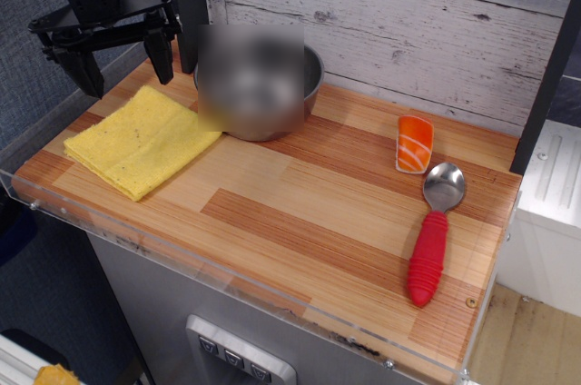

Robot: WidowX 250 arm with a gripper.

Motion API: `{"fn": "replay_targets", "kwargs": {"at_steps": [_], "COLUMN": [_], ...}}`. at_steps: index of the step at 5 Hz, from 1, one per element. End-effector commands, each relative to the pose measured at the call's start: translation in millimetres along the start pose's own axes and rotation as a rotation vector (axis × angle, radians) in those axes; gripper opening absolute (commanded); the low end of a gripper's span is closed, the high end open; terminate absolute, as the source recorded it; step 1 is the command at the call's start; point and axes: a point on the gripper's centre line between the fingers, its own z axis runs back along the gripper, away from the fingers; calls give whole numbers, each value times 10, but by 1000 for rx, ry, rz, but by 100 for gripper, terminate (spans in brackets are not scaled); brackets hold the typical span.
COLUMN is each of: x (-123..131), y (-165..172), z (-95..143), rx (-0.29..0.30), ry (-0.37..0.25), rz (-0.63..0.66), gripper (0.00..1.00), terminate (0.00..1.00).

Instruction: Move pot onto yellow towel

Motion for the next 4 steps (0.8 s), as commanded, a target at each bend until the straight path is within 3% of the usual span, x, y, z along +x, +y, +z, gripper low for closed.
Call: {"fn": "replay_targets", "kwargs": {"at_steps": [1, 3, 4], "x": [0, 134, 199], "y": [0, -249, -290], "z": [0, -11, -27], "rx": [0, -58, -58], "ry": [0, 14, 8], "rz": [0, 49, 60], "gripper": [100, 100, 100], "terminate": [0, 0, 0]}}
